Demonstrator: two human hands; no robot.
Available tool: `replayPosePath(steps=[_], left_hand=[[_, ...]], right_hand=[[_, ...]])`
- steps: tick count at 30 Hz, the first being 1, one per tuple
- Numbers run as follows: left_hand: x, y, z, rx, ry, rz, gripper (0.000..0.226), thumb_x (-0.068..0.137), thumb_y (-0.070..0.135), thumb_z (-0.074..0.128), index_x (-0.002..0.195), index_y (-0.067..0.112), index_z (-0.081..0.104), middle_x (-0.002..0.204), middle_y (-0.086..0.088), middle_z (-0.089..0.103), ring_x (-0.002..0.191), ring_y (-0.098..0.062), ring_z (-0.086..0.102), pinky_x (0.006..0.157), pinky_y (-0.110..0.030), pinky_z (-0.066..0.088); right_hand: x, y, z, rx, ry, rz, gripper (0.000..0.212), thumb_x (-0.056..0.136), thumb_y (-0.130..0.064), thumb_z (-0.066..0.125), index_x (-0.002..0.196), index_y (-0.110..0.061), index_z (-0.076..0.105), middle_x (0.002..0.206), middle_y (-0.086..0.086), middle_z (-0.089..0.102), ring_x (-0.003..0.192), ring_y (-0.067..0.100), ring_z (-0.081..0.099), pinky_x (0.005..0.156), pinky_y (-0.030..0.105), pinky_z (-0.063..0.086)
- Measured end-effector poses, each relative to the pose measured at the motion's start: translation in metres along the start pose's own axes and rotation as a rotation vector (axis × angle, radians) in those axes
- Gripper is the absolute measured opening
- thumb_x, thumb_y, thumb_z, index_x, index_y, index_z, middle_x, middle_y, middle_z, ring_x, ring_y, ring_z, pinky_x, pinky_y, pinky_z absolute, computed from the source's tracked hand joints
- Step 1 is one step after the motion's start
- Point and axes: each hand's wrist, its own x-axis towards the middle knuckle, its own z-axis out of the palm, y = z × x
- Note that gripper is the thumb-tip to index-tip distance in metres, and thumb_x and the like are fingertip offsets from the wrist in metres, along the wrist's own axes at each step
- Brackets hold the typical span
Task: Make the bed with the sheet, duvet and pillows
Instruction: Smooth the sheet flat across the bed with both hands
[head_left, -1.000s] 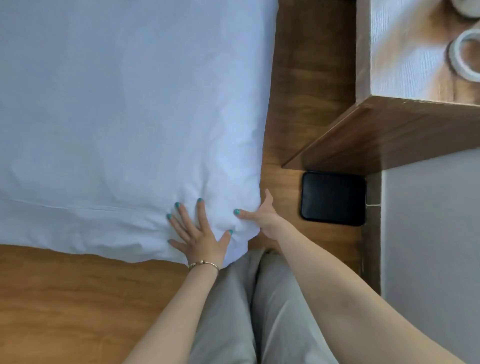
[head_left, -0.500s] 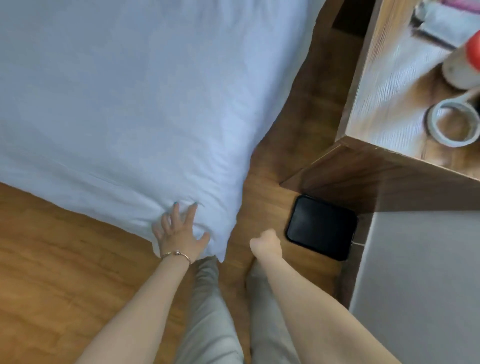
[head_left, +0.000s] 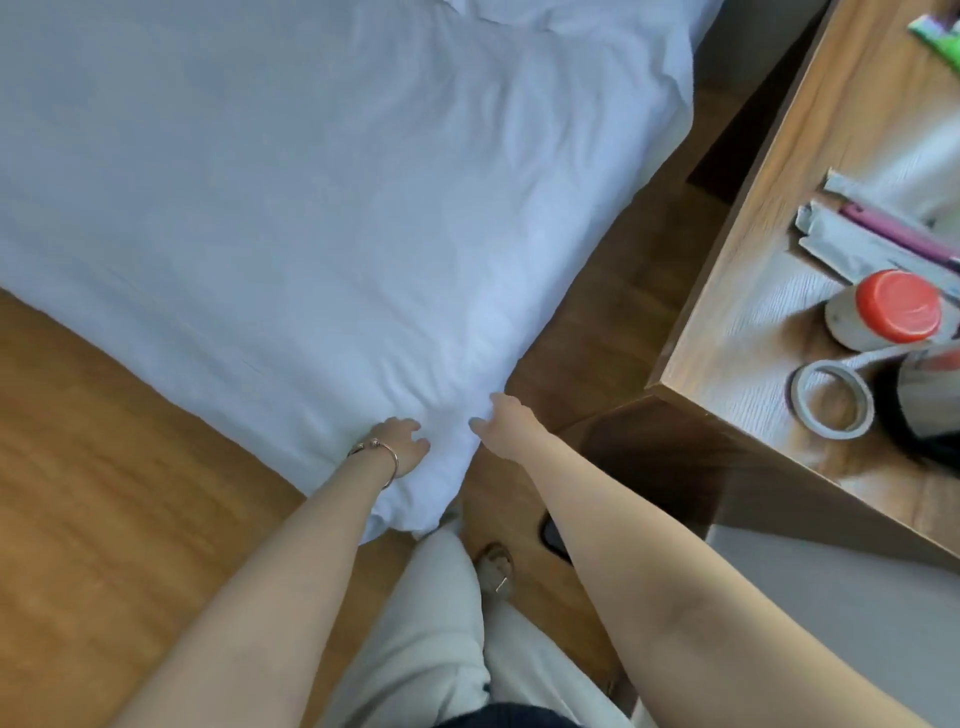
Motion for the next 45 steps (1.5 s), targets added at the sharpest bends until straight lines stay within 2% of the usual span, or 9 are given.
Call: replayPosePath(steps=[3,7,11,16,21,30,34,39,45], left_hand=[[-0.006,-0.007,0.001,-0.083,-0.064,-0.06,0.059,0.096,0.039,0.045,0.149,0.017,0.031,0.154,-0.008,0.029,0.137,-0.028,0.035,0.11,-0.037,0.034],[-0.003,0.001,-0.02,-0.207,-0.083,-0.129,0.061,0.096,0.04,0.044,0.147,0.01,0.029,0.151,-0.011,0.033,0.135,-0.029,0.038,0.107,-0.037,0.037],[0.009,0.023,-0.064,-0.323,-0.018,-0.116,0.066,0.097,0.047,0.038,0.15,0.012,0.022,0.154,-0.008,0.028,0.136,-0.028,0.036,0.107,-0.039,0.036],[0.031,0.048,-0.123,-0.296,0.069,-0.111,0.061,0.096,0.047,0.035,0.149,0.018,0.027,0.153,-0.005,0.031,0.136,-0.025,0.037,0.106,-0.041,0.038],[0.061,0.068,-0.165,-0.342,0.052,-0.238,0.058,0.095,0.047,0.034,0.145,0.017,0.034,0.148,-0.005,0.038,0.13,-0.026,0.043,0.102,-0.041,0.041],[0.149,0.19,-0.239,-0.603,0.112,-0.459,0.056,0.095,0.044,0.035,0.144,0.017,0.034,0.147,-0.004,0.038,0.133,-0.024,0.037,0.101,-0.039,0.038],[0.173,0.243,-0.281,-0.626,0.103,-0.416,0.055,0.095,0.045,0.034,0.144,0.02,0.034,0.145,-0.003,0.041,0.129,-0.024,0.043,0.099,-0.039,0.04],[0.196,0.261,-0.32,-0.776,0.094,-0.324,0.037,0.092,0.045,0.035,0.118,0.027,0.054,0.118,0.002,0.059,0.1,-0.019,0.057,0.084,-0.032,0.049],[0.238,0.264,-0.353,-0.633,0.196,-0.303,0.042,0.094,0.046,0.033,0.125,0.023,0.052,0.118,0.0,0.06,0.101,-0.021,0.058,0.081,-0.032,0.046]], right_hand=[[0.003,-0.008,-0.001,-0.211,-0.138,0.001,0.057,0.094,-0.044,0.05,0.142,-0.015,0.039,0.146,0.006,0.041,0.131,0.029,0.04,0.105,0.046,0.04],[0.02,-0.026,-0.029,-0.33,-0.173,0.055,0.047,0.088,-0.045,0.05,0.128,-0.019,0.051,0.13,0.004,0.052,0.116,0.028,0.05,0.098,0.043,0.045],[0.048,-0.056,-0.076,-0.355,-0.15,0.06,0.058,0.091,-0.042,0.048,0.142,-0.015,0.038,0.142,0.007,0.044,0.126,0.03,0.045,0.102,0.039,0.041],[0.09,-0.092,-0.133,-0.486,-0.117,0.011,0.059,0.092,-0.045,0.045,0.142,-0.015,0.038,0.141,0.007,0.045,0.126,0.03,0.043,0.099,0.041,0.042],[0.143,-0.106,-0.197,-0.732,-0.169,-0.06,0.056,0.091,-0.044,0.044,0.14,-0.016,0.041,0.138,0.005,0.047,0.126,0.027,0.042,0.095,0.04,0.038],[0.274,-0.131,-0.364,-0.923,-0.257,-0.227,0.064,0.092,-0.05,0.044,0.146,-0.018,0.033,0.142,0.004,0.044,0.131,0.026,0.038,0.099,0.042,0.038],[0.309,-0.143,-0.443,-1.015,-0.22,-0.246,0.059,0.094,-0.045,0.044,0.145,-0.017,0.033,0.139,0.006,0.044,0.129,0.026,0.039,0.094,0.041,0.039],[0.33,-0.15,-0.492,-1.058,-0.179,-0.258,0.058,0.095,-0.041,0.043,0.147,-0.018,0.03,0.139,0.005,0.043,0.132,0.023,0.037,0.097,0.041,0.039],[0.342,-0.15,-0.504,-0.924,-0.103,-0.238,0.059,0.095,-0.045,0.043,0.148,-0.021,0.03,0.143,0.001,0.041,0.132,0.021,0.038,0.097,0.038,0.04]])
